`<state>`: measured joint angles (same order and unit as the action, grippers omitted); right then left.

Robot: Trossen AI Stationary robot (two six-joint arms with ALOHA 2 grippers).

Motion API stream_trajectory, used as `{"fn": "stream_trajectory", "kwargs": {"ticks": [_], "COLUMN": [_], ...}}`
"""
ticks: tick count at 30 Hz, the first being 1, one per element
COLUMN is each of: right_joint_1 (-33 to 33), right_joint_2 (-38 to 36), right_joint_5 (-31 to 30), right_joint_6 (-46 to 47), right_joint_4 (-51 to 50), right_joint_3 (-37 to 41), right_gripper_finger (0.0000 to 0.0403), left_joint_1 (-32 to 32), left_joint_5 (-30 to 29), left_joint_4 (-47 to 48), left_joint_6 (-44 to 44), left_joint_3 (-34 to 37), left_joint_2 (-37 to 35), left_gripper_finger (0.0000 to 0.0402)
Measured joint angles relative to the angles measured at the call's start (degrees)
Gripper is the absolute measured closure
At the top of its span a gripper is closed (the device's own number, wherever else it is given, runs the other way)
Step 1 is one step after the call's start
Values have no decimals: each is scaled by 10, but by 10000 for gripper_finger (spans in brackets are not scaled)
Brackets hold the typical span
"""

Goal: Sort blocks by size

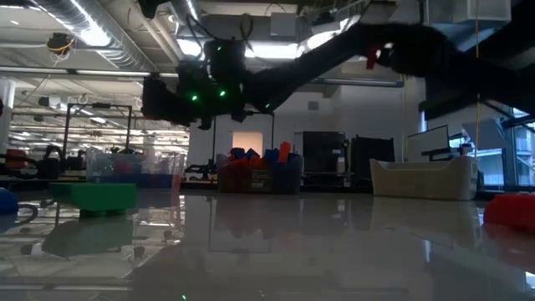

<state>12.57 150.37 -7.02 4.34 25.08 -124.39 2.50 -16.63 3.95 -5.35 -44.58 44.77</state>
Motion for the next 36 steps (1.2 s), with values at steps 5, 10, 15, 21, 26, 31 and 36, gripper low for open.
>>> {"fn": "stream_trajectory", "kwargs": {"ticks": [5,10,15,21,26,31,36], "right_joint_1": [16,27,26,25,24,23,21], "right_joint_2": [59,71,71,71,59,22,-27], "right_joint_5": [-14,-31,-49,-57,-56,-54,-55], "right_joint_6": [-1,2,3,1,0,-2,-36], "right_joint_4": [-2,8,4,-21,-59,-110,-205], "right_joint_3": [-78,-83,-83,-83,-83,-83,-83], "right_gripper_finger": [260,259,226,156,134,146,160], "left_joint_1": [0,0,0,0,0,0,0], "left_joint_5": [0,0,0,0,0,-3,-7], "left_joint_4": [2,2,2,2,0,-10,-44], "left_joint_6": [-1,-1,1,-1,-2,7,12], "left_joint_3": [0,0,0,0,0,0,0], "left_joint_2": [0,0,0,0,0,0,0], "left_gripper_finger": [205,205,205,205,205,205,205]}}
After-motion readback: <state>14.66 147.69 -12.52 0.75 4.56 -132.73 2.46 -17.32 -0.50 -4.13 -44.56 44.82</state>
